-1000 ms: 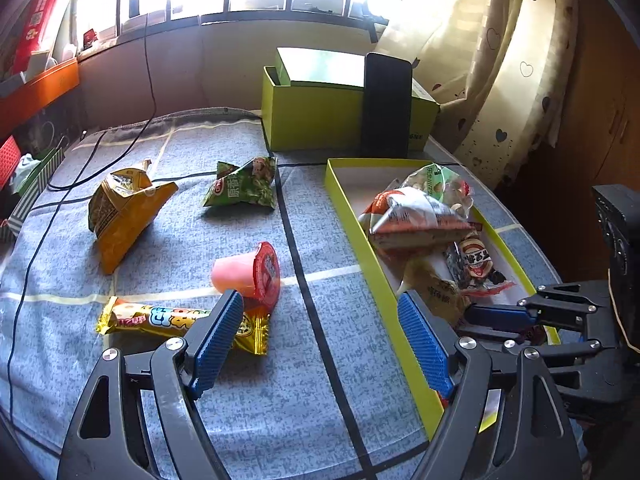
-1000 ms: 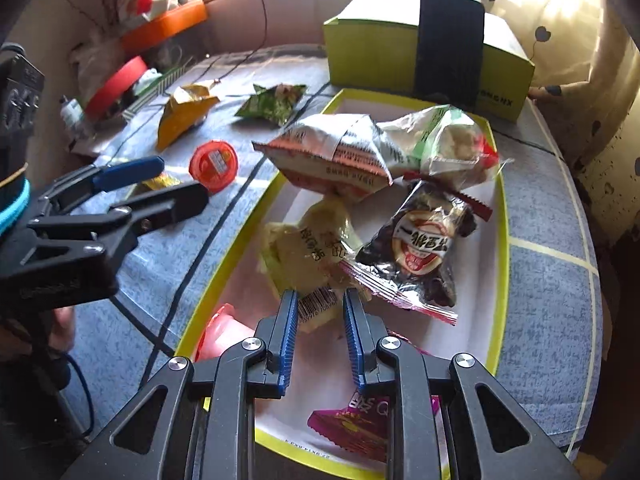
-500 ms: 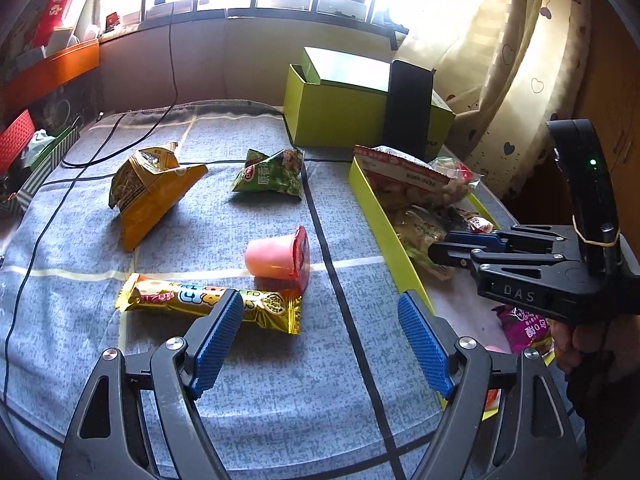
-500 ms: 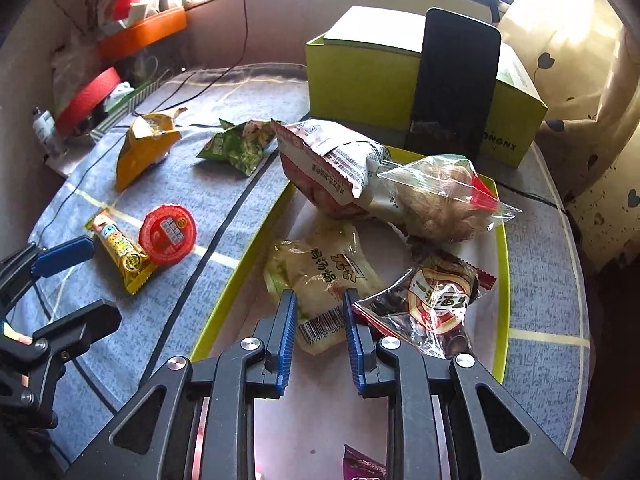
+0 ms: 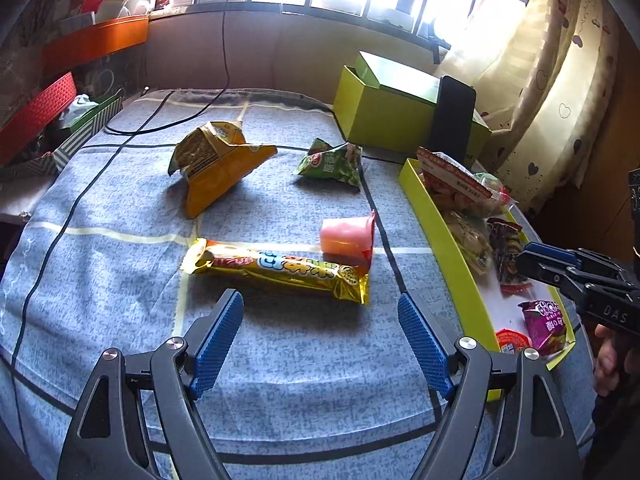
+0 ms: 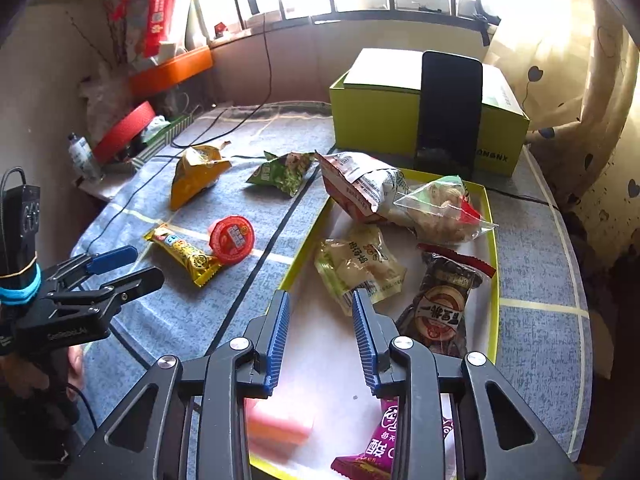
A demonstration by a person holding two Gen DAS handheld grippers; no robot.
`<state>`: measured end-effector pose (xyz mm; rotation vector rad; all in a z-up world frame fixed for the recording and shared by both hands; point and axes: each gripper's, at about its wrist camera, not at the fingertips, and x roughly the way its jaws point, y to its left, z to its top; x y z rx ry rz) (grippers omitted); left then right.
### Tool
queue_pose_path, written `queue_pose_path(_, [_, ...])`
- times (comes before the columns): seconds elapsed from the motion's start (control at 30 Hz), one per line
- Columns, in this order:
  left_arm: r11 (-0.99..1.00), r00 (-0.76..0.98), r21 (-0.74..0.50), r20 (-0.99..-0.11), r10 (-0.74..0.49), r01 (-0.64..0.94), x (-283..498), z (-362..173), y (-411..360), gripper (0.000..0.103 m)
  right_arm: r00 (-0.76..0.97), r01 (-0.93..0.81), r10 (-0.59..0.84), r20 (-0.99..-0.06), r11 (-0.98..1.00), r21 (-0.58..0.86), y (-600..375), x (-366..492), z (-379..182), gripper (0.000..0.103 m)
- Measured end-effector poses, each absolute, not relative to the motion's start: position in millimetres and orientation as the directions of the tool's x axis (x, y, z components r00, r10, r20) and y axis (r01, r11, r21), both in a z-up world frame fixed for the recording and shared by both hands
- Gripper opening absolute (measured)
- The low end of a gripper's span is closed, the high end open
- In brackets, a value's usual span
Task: Organize snacks
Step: 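Move both grippers toward the yellow candy bar and pink jelly cup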
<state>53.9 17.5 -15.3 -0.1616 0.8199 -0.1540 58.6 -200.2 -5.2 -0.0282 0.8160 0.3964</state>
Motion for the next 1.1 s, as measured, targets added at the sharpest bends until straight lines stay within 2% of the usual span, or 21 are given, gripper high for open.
queue_pose_path(0.77, [0.97,0.676,-0.243,-0.719,-0.16,-0.029,43.1,-19.8,57.2,0.08,0.577,-0.496,0.428,-0.695,0.86,0.118,-144.7,48.8,5.1,0.037])
queue_pose_path(1.1, [0.964,0.691,-0.256,-0.71,-0.139,-0.069,40.8,-18.6,78.9,0.08,0.5,-0.604,0.447,-0.742,0.794,0.071,-91.7,69.8,-7.7,0.037])
